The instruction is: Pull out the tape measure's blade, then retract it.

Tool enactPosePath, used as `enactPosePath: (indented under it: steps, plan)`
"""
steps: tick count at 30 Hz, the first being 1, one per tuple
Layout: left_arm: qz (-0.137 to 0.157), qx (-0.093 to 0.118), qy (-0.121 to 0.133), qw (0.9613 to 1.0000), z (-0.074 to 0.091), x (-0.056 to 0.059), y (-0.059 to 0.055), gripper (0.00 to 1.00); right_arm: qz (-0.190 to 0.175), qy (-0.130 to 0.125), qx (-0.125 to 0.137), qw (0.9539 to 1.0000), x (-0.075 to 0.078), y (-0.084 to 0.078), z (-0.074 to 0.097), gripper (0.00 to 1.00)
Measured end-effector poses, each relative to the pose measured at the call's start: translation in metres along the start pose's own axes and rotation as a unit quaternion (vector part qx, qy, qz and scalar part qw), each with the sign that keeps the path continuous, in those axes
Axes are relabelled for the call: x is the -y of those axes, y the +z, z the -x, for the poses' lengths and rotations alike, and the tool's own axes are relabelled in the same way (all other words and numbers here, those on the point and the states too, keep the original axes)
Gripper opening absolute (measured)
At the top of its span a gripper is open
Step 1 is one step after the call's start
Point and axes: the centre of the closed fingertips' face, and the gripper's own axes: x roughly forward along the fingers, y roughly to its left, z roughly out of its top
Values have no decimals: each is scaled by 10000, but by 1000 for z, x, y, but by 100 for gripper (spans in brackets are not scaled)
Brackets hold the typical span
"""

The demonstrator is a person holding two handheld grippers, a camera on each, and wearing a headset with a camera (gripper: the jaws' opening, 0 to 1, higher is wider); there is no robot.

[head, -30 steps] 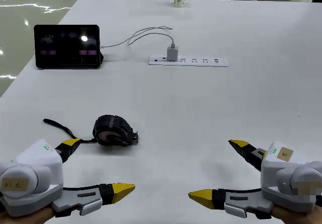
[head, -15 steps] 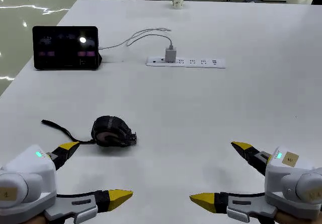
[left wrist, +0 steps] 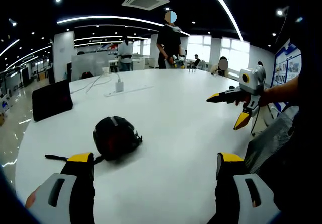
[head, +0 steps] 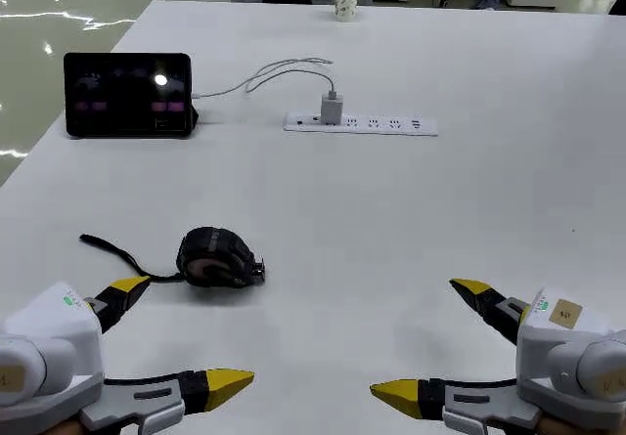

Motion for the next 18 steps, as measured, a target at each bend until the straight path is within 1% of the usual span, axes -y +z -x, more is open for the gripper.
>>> enactPosePath:
  steps: [4,18]
  plan:
    - [-28,-28,-30,10000,0,1,-1,99,0,10,-14,10000,0,-1,1,99]
    - [-53,-53,-16,10000,0,-1,-1,99,5,15,-41,10000,0,-2,1,99]
